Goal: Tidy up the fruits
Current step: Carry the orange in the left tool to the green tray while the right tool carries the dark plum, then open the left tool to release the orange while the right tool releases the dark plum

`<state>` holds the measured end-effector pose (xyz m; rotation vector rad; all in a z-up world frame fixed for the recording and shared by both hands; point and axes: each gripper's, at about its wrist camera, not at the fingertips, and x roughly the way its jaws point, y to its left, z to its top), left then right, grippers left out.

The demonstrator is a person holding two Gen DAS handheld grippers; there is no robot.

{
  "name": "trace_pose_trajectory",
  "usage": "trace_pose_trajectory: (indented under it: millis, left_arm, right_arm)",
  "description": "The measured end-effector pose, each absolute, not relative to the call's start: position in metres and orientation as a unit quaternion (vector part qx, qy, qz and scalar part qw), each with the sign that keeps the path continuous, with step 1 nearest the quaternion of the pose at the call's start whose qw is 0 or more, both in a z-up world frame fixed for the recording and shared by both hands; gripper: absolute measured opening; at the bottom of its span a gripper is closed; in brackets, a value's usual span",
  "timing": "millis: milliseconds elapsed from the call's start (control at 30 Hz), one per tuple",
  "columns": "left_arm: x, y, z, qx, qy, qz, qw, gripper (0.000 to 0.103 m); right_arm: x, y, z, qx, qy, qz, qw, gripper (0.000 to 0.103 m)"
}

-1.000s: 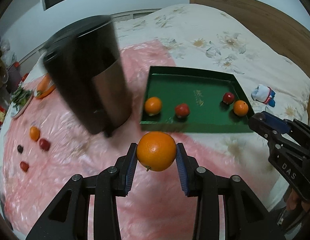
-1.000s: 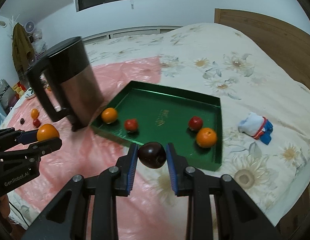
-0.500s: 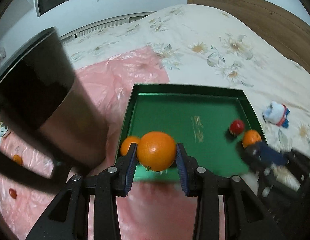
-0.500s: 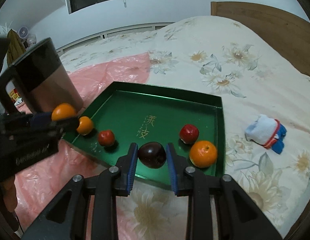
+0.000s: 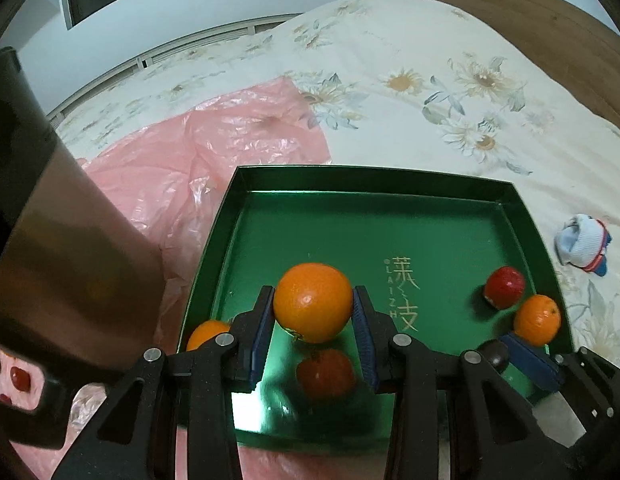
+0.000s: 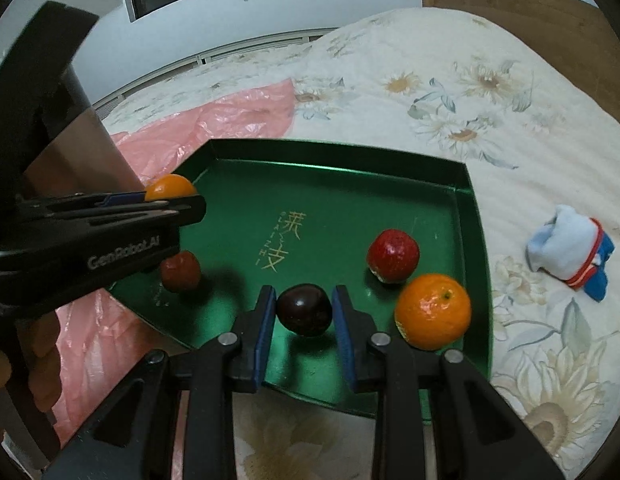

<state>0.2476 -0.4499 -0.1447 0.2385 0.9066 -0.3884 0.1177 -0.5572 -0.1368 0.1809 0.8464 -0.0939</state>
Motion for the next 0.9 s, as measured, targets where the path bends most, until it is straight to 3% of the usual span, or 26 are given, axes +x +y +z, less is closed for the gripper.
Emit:
trace_pose_trajectory:
  millis: [700, 900]
  left_arm:
    - [0.259, -0.447, -0.173, 0.108, 0.468, -0.178, 0.859, 0.033]
    - [0.255, -0.446, -0.165, 0.107, 0.46, -0.184, 0.862, 0.039]
  right_arm:
    - [0.128, -0.554, -0.152, 0.08, 0.428, -0.054, 0.899, 0.055]
    - [0.127, -0.553, -0.152, 0.081, 0.434, -0.059, 0.896, 0.061]
